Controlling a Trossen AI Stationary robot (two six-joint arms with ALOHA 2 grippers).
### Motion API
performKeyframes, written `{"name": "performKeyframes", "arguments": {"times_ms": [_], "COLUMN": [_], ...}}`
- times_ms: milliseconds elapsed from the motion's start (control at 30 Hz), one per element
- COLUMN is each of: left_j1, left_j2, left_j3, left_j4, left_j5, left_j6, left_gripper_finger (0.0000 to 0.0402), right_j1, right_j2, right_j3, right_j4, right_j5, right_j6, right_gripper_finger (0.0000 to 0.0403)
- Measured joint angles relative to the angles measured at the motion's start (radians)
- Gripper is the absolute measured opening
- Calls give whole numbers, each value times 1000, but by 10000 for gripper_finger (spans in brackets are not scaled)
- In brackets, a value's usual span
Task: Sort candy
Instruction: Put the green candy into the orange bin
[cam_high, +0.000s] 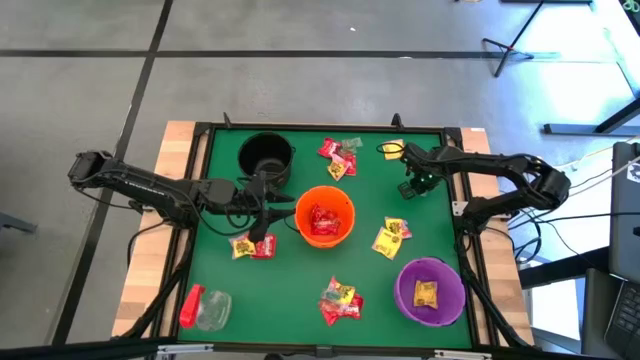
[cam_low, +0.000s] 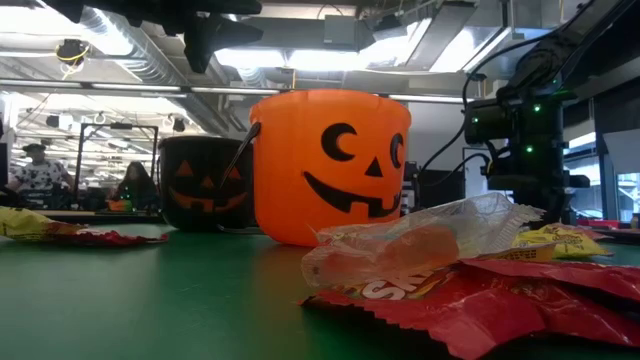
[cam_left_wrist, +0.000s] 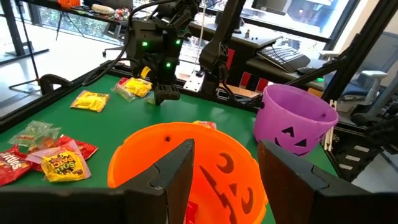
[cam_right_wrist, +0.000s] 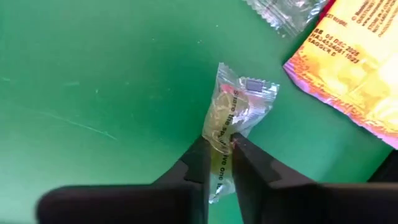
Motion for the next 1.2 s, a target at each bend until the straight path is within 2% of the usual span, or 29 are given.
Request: {"name": "performKeyframes", "arguments": {"times_ms": [167,367,967,1067,1200], "left_j1": [0,0,0,0,0], "left_j2": [0,0,0,0,0], "left_j3": [0,0,0,0,0], "left_j4": [0,-1,-17,-17,-17], "left_j5": [-11,-18,-26,-26,-27], "left_j6": [-18,-20,-20,-20,-20], "left_gripper_finger": [167,167,167,167,167], "right_j1": [0,0,2,37,139], "right_j2": [-31,-123,-472,-496,-497], "right_j3": [-2,-2,-2,5,83], "right_j4": [-10,-6,73,98,109], "right_j5": [-1,-44,-348,-372,-373], "right_j6": [-7,-6,-9,-8,-6], "right_gripper_finger": [11,16,13,14,14]}}
